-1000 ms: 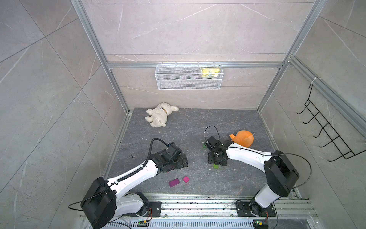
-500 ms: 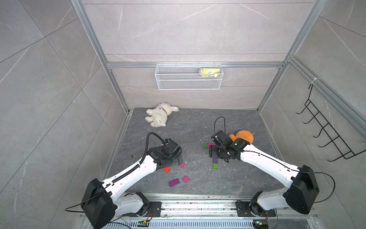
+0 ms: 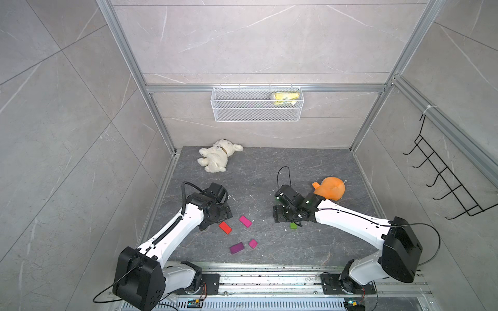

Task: Assemble the number 7 with building blocks
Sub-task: Pick up the building block from the center of the board.

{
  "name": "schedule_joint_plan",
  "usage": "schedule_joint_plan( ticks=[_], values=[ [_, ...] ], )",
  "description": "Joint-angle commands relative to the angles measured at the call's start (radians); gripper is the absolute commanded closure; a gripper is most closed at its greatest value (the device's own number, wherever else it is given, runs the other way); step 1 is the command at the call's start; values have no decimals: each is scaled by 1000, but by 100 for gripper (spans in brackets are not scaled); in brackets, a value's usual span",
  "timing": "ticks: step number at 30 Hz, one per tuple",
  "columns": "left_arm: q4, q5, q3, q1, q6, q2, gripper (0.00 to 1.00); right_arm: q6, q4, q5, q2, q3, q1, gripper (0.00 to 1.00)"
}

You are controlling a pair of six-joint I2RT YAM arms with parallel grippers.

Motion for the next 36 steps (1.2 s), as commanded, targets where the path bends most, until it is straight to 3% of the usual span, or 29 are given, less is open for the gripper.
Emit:
schedule_joint_plan(
  ticks=[1, 7, 19, 26, 36],
  values=[
    [-33, 62, 22, 9, 33, 58, 3, -12, 34, -15, 68, 57, 46, 31],
    [-15, 69, 28, 30, 34, 115, 7, -39, 30, -21, 146, 127, 90, 32],
    [10, 104, 38, 192, 133, 145, 10, -118, -29, -45, 346, 336, 155, 35],
    [42, 124, 60, 207, 177, 223, 11, -143, -92, -41, 469, 470, 168, 35],
    [74, 155, 124, 222, 186, 312, 14, -63, 6, -28, 422, 387, 170, 35]
  ],
)
